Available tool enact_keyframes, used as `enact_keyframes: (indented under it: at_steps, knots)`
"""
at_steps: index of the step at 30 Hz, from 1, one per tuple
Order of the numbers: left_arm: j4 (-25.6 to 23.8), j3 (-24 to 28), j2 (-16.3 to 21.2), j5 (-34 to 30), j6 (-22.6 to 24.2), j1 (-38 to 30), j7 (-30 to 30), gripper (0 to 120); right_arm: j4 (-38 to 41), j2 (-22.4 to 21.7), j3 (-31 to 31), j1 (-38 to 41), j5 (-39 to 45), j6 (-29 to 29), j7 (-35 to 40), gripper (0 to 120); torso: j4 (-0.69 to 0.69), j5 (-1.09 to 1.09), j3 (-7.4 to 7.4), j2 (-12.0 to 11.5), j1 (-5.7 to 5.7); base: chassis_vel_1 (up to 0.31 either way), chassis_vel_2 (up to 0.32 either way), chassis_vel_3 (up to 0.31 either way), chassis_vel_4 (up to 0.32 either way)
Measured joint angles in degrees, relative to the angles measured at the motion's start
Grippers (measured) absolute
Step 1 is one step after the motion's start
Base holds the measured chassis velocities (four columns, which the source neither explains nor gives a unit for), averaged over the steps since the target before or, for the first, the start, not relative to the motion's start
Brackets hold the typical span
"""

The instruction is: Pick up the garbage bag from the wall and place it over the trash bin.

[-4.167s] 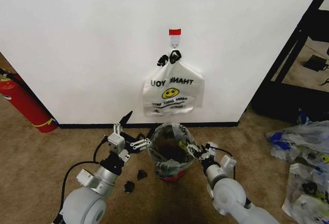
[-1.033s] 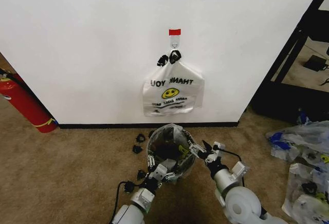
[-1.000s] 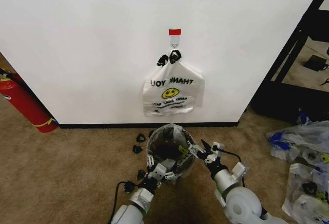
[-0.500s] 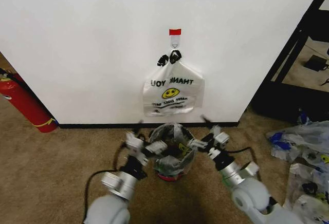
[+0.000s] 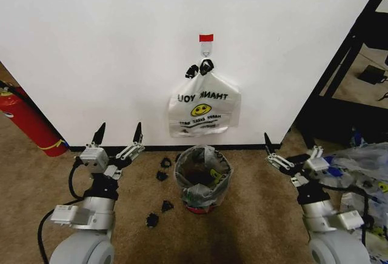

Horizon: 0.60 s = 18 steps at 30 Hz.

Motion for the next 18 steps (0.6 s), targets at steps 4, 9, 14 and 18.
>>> enact_keyframes:
  at_steps: [4, 9, 14, 18]
  knots:
    - [-0.41, -0.58, -0.07, 0.07, 0.12, 1.04, 0.85, 100, 0.11, 1.08, 0.25, -0.56, -1.16, 0.9, 0.56, 100, 0.0, 0.0, 0.0, 0.01, 0.0, 0.0, 0.0, 0.0, 0.0]
    - [-0.68, -1.71, -0.07, 0.16, 0.46, 2.06, 2.03, 100, -0.51, 1.47, 0.49, -0.69, -1.98, 1.62, 0.5, 100, 0.01, 0.0, 0.01, 0.01, 0.0, 0.0, 0.0, 0.0, 0.0]
    - [-0.68, -1.71, -0.07, 0.2, 0.47, 2.05, 2.06, 100, -0.62, 1.44, 0.46, -0.62, -1.98, 1.64, 0.45, 100, 0.01, 0.0, 0.01, 0.01, 0.0, 0.0, 0.0, 0.0, 0.0]
    - [-0.67, -1.66, -0.06, 0.22, 0.47, 2.0, 2.05, 100, -0.67, 1.37, 0.39, -0.57, -1.93, 1.64, 0.42, 100, 0.01, 0.0, 0.01, 0.01, 0.0, 0.0, 0.0, 0.0, 0.0]
